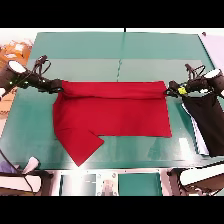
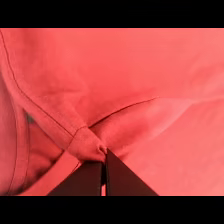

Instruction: Fold the shirts.

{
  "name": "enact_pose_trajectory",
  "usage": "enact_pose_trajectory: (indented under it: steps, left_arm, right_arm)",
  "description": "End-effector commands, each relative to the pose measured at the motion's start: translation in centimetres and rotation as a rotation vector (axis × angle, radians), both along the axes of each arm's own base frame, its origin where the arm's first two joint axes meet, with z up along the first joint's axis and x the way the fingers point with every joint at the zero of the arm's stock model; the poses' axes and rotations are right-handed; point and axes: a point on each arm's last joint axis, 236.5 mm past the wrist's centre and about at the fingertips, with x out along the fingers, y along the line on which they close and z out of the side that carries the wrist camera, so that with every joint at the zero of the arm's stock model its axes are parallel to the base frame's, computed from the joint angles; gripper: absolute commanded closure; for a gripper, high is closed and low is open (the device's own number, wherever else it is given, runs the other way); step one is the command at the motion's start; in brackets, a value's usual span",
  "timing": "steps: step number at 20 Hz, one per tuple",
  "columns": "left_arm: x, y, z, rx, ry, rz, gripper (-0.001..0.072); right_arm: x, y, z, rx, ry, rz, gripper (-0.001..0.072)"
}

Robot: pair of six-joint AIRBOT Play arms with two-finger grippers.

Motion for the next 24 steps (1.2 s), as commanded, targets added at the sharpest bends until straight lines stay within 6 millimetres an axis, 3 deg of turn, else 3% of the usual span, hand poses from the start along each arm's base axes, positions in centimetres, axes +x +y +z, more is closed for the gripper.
enact_pose_trajectory:
  steps: [1,4,5,6,7,8,9,10,11,12,14,16,18,20,22,23,24]
  left_arm:
    - [-0.5,0.1,-0.5,0.008,0.020,-0.001,0.0685]
    - [-0.2,0.0,-0.3,-0.002,0.011,0.007,0.0684]
    - [-0.5,-0.1,-0.3,-0.006,0.021,-0.001,0.0683]
    - [-1.2,-0.2,-0.2,-0.011,0.049,-0.018,0.0552]
    - [-2.0,-0.2,0.4,-0.022,0.086,-0.036,0.0204]
    - [-2.9,-0.1,1.3,-0.039,0.133,-0.039,0.0097]
    - [-3.8,0.3,2.3,-0.055,0.174,-0.048,0.0096]
    - [-4.7,0.7,3.3,-0.070,0.218,-0.050,0.0180]
    - [-5.7,1.1,4.1,-0.084,0.258,-0.058,0.0472]
    - [-6.7,1.3,4.6,-0.092,0.286,-0.074,0.0685]
    - [-7.6,1.4,5.2,-0.077,0.298,-0.070,0.0686]
    - [-9.6,1.3,5.7,-0.051,0.290,-0.046,0.0687]
    - [-13.1,1.6,5.7,-0.003,0.270,-0.018,0.0687]
    - [-18.1,3.3,4.4,0.107,0.301,0.094,0.0687]
    - [-21.8,3.9,2.9,0.143,0.318,0.234,0.0682]
    - [-22.9,3.6,2.0,0.135,0.309,0.254,0.0475]
    - [-24.1,3.3,0.6,0.125,0.329,0.275,0.0123]
  right_arm:
    - [-1.7,-0.5,-1.1,-0.031,0.063,0.018,0.0697]
    - [-1.4,-0.5,-1.1,-0.034,0.055,0.014,0.0695]
    - [-1.2,-0.5,-1.0,-0.032,0.048,0.009,0.0585]
    - [-1.0,-0.9,-0.7,-0.036,0.041,0.007,0.0320]
    - [-1.0,-1.2,0.2,-0.030,0.043,0.014,0.0221]
    - [-1.2,-1.8,1.3,-0.023,0.050,0.014,0.0223]
    - [-1.6,-2.5,2.4,-0.013,0.081,-0.012,0.0228]
    - [-2.2,-3.2,3.6,0.003,0.100,-0.025,0.0375]
    - [-2.9,-3.6,4.5,0.011,0.111,-0.034,0.0650]
    - [-3.7,-3.7,5.3,0.021,0.127,-0.050,0.0696]
    - [-6.2,-2.5,6.0,0.040,0.167,-0.058,0.0697]
    - [-10.2,-0.6,5.8,0.054,0.208,-0.054,0.0696]
    - [-15.3,1.1,5.3,0.061,0.260,-0.087,0.0696]
    - [-20.1,2.3,4.5,0.046,0.279,-0.172,0.0696]
    - [-23.8,4.1,2.9,0.054,0.285,-0.250,0.0670]
    - [-25.1,5.2,1.8,0.075,0.286,-0.273,0.0479]
    - [-26.1,6.2,0.6,0.105,0.300,-0.296,0.0307]
